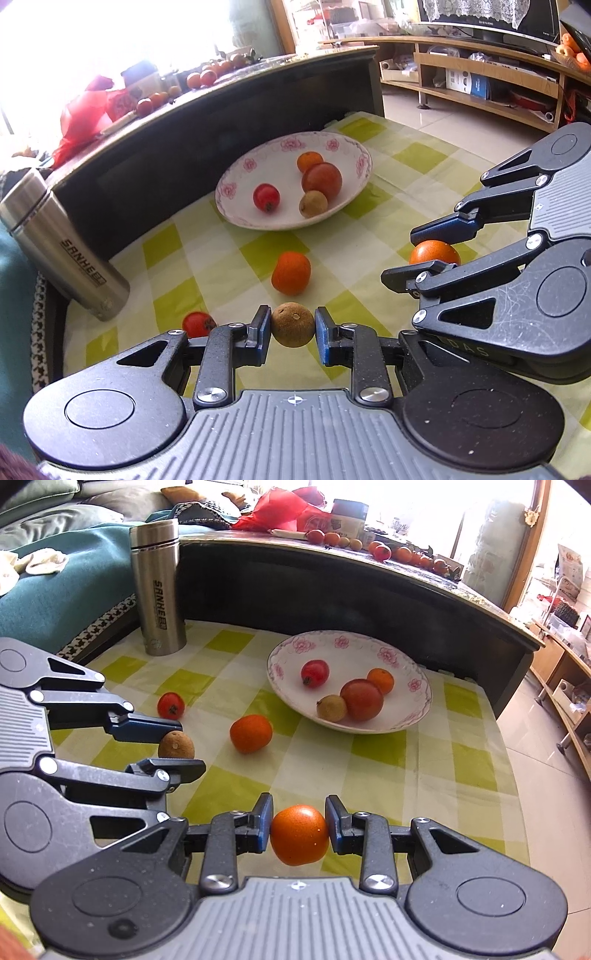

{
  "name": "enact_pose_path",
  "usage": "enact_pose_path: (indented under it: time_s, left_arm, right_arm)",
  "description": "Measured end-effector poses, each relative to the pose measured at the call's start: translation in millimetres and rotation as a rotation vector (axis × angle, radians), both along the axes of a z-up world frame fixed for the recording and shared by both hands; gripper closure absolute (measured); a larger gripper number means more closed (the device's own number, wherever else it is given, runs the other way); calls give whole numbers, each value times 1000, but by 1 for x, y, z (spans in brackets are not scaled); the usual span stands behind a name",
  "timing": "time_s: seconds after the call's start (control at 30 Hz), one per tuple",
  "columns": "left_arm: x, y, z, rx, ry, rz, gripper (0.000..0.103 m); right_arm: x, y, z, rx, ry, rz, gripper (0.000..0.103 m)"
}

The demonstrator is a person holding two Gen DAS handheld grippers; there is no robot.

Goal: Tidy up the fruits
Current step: 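Carry the orange and brown fruit in both tools over the white bowl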

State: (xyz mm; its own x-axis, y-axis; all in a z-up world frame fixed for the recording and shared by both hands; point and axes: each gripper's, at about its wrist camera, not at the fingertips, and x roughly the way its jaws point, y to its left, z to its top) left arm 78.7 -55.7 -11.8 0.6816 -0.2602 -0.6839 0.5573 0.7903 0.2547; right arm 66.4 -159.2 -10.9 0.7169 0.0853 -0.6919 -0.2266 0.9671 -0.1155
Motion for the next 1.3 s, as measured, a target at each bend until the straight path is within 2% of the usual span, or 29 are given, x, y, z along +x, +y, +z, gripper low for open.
enact_pose_path:
  time_s: [0.47, 0.87, 1.3]
  left_arm:
    - [26, -8, 14, 7, -50, 2, 71]
    - [64, -24, 24, 3, -96, -5, 72]
    - [100, -36, 26, -5, -116, 8, 71]
  right_arm:
    - [24, -6, 16, -8, -43, -20, 66]
    - [63, -20, 27, -2, -68, -64, 66]
    - [105, -32, 35, -7, -109, -58, 66]
